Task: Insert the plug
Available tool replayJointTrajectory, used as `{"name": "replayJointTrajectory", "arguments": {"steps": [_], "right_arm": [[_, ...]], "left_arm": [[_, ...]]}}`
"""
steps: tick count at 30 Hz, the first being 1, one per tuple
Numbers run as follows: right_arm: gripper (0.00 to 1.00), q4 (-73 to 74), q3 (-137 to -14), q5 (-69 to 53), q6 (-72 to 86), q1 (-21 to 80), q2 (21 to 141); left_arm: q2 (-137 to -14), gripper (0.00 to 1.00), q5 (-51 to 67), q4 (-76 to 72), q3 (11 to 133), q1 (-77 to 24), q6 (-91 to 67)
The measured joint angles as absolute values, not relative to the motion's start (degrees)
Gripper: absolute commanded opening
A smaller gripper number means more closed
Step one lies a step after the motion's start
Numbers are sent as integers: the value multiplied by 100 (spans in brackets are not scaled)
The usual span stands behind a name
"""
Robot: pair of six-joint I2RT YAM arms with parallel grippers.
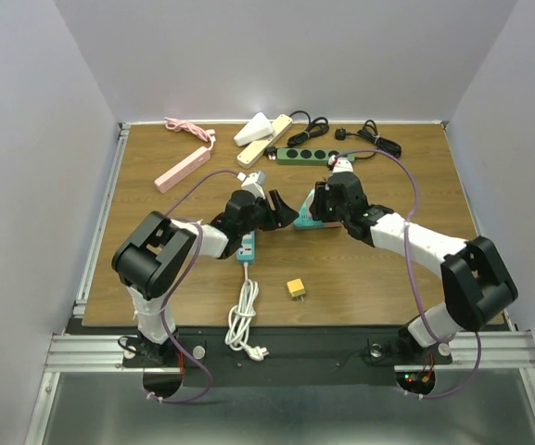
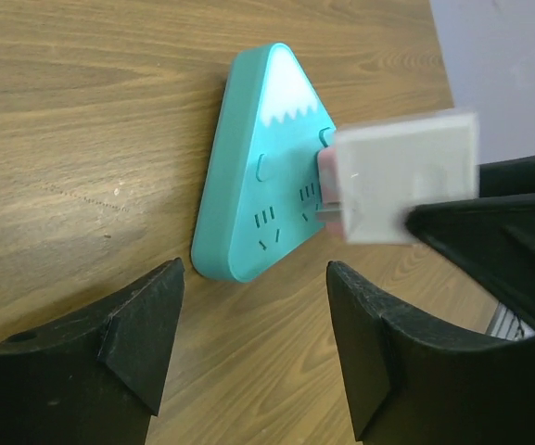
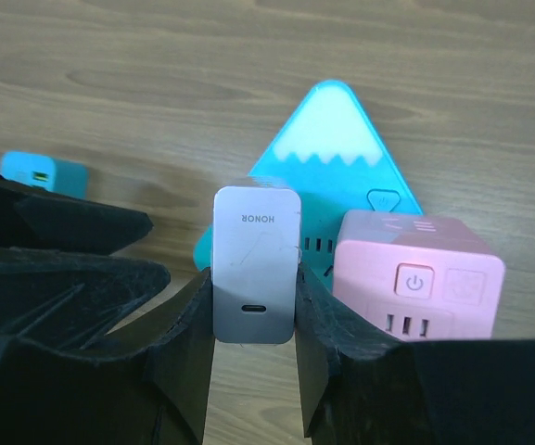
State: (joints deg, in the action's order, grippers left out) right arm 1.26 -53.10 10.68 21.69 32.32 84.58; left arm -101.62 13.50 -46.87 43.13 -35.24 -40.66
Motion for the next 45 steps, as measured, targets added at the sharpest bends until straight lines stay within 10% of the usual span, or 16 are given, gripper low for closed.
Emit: {"name": "replayJointTrajectory", "arguments": {"steps": [45], "right_arm": [[0,-316,-5408,1518,2071,3452,9148]], "left_arm": [[-11137,31,1835,-4591,4965,-3514,-3793]]}}
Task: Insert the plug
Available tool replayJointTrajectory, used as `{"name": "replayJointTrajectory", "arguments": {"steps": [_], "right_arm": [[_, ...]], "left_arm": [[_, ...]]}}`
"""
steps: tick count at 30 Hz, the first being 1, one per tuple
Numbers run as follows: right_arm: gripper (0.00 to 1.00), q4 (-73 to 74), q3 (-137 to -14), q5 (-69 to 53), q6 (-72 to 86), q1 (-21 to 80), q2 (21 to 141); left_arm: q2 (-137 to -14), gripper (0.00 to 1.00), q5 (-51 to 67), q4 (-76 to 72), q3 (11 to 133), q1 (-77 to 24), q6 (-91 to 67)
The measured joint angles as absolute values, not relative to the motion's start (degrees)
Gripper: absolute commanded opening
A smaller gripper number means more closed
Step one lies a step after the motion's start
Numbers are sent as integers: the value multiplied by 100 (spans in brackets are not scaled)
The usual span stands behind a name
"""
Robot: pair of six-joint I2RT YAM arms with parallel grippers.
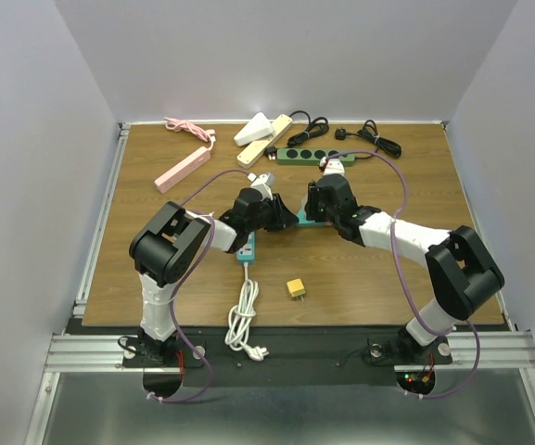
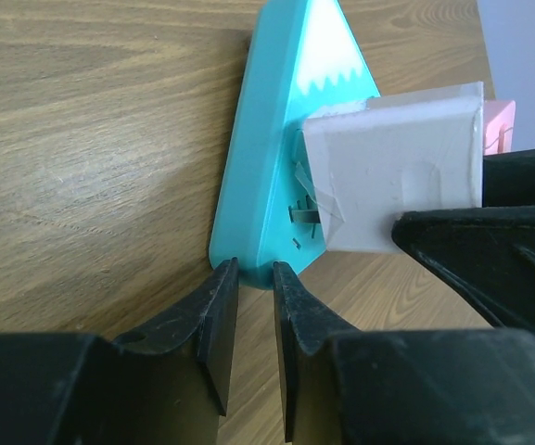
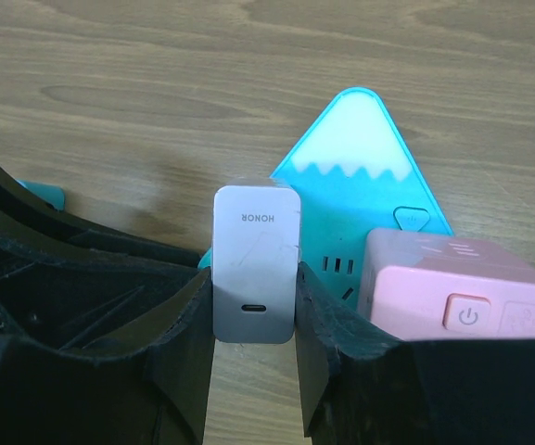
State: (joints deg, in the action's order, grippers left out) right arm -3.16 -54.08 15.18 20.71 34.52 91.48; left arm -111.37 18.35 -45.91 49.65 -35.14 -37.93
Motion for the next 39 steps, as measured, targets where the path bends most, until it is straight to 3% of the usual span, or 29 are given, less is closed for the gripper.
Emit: {"name": "replayJointTrajectory", "arguments": {"steps": [39], "right_arm": [[0,-956,-5413,2421,1879,3907,9644]], "left_arm": [[-11347,26,2049,-4510,5280,-3433,-3723]]}}
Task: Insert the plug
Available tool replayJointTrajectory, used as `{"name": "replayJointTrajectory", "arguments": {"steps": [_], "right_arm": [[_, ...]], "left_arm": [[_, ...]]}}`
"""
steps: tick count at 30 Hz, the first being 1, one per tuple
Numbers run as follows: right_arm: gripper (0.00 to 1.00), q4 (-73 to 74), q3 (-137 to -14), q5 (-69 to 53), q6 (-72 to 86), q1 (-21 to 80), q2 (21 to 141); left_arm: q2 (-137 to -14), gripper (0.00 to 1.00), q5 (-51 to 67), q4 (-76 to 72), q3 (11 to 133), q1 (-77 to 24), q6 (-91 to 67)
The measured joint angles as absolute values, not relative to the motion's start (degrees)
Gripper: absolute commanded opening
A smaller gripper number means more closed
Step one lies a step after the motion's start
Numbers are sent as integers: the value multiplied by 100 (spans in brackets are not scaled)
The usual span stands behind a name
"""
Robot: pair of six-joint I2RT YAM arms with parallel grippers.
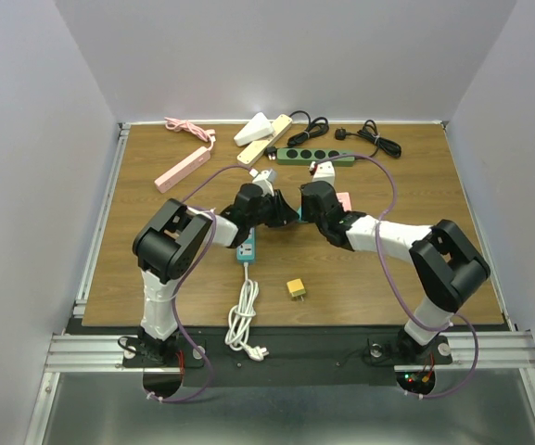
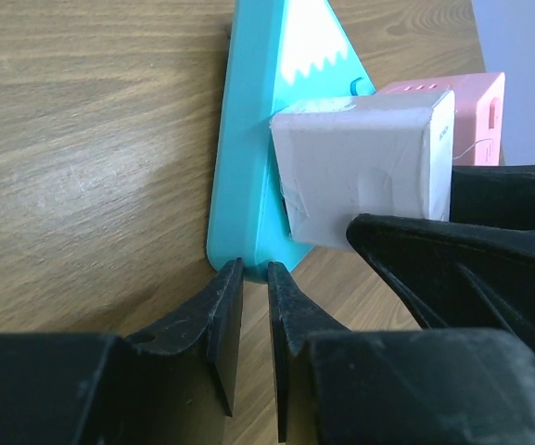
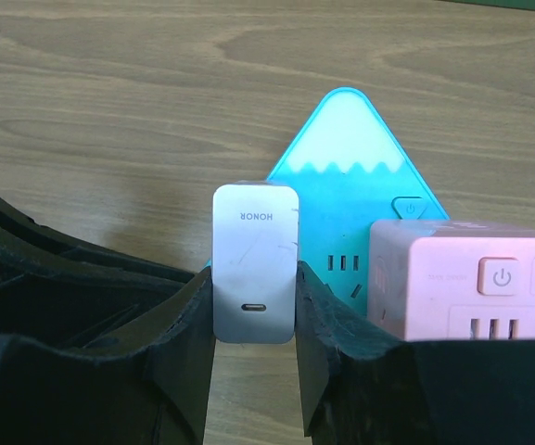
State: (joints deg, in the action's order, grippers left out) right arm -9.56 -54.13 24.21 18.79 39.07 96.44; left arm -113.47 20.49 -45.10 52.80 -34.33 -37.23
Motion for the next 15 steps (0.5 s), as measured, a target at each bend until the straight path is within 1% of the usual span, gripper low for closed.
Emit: {"name": "replayJointTrajectory", "arguments": {"steps": [15], "right_arm": [[0,-1076,-5900,2438,1529,3894,10145]], "left_arm": [[-11428,25,2064,-4425,5448,-3299,-3531]]}}
